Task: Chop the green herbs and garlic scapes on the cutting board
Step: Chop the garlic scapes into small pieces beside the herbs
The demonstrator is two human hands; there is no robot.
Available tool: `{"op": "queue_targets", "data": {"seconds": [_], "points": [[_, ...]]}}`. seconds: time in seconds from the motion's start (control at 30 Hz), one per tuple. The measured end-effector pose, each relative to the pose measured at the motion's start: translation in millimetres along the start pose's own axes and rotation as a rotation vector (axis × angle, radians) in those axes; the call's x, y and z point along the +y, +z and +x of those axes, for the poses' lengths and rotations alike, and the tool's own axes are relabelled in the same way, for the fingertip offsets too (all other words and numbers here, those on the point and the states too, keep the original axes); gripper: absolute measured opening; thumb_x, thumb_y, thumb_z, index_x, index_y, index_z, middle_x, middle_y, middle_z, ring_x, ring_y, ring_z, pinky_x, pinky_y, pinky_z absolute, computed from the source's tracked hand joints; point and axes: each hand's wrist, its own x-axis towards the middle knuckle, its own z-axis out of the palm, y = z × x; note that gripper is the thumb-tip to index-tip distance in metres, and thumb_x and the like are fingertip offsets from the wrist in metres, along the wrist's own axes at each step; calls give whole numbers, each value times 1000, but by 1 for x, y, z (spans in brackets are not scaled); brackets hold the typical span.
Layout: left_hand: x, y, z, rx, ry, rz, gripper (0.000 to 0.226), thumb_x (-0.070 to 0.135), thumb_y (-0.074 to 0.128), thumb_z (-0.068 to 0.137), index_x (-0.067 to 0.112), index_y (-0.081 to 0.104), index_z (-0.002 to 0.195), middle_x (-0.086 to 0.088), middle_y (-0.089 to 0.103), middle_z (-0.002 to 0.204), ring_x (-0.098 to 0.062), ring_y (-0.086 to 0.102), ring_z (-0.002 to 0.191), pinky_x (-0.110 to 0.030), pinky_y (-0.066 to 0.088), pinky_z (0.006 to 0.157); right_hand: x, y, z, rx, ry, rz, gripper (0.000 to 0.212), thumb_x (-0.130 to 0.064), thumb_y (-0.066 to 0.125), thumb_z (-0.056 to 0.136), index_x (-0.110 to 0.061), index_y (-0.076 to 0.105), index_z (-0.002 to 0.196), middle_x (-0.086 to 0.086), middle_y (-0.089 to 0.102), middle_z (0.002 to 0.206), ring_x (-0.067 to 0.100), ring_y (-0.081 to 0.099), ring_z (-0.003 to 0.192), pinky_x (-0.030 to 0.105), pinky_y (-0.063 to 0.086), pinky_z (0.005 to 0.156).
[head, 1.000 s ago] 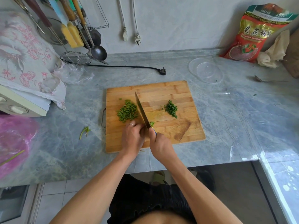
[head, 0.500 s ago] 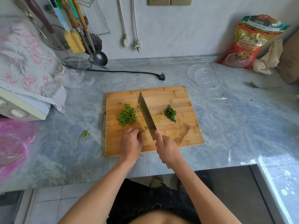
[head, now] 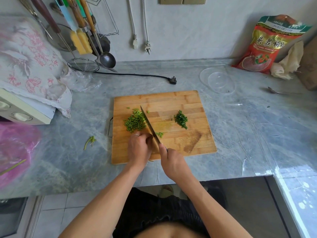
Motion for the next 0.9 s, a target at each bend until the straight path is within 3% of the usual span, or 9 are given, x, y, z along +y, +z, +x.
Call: {"op": "queue_targets", "data": {"seconds": [0.03,0.23,0.5,0.6,0.63,0.7,0.73,0.8,0.9], "points": [[-1,1,0,-3,2,-3,13,13,65,84,20,76,81,-5,64,76,-23,57,75,-35,45,62,6,5,0,10,50,-71,69,-65,8,95,-15,54,89,0,44,61,11,34,50,22,27,47],[1,1,-1,-7,19,-12,17,24,57,83,20,73,79,-2,63,73,-23,54,75,-32,37,57,-3,6,-1,-79,107,-201,52,-53,21,101,-11,50,89,0,43,68,23,46,66,33,39,67],[5,-2,-2,-21,-10,-53,18,22,56,84,21,70,73,1,59,72,-24,54,79,-30,30,57,-11,21,2,61,154,-71,53,-50,27,102,-7,49,82,19,62,78,35,59,66,38,42,52],[7,-1,-3,-15,-14,-37,26,33,53,86,22,75,79,0,60,77,-22,53,84,-33,40,60,-12,12,18,38,208,97,19,-13,35,104,-8,47,91,14,56,57,23,49,38,29,31,34],[6,-1,-4,-9,-13,-21,22,29,56,88,22,77,82,0,62,80,-22,54,86,-35,43,63,-6,11,20,126,158,39,17,-8,32,102,-5,49,99,10,53,53,19,46,35,25,27,32],[5,0,-7,3,8,12,16,19,62,90,21,78,87,0,64,83,-23,56,86,-39,48,66,-18,2,20,-31,269,193,35,-23,25,106,-5,55,99,10,57,62,23,53,46,29,40,41],[3,0,-8,7,25,17,16,17,63,90,21,78,88,0,65,83,-23,56,85,-39,48,67,-14,3,21,-11,215,121,48,-35,23,107,-7,57,90,12,58,66,27,57,51,34,46,45],[-1,-2,-9,-11,55,-6,18,15,62,89,21,78,92,1,64,83,-21,58,83,-37,49,69,-4,4,25,-41,230,137,60,-51,19,103,-13,50,68,9,52,57,22,52,43,33,44,42],[0,-12,-7,-45,17,-153,20,6,63,89,17,76,99,1,66,91,-14,61,86,-23,48,73,-6,-2,19,-44,204,189,63,-58,20,100,-11,44,65,5,43,53,17,41,38,27,38,40]]}}
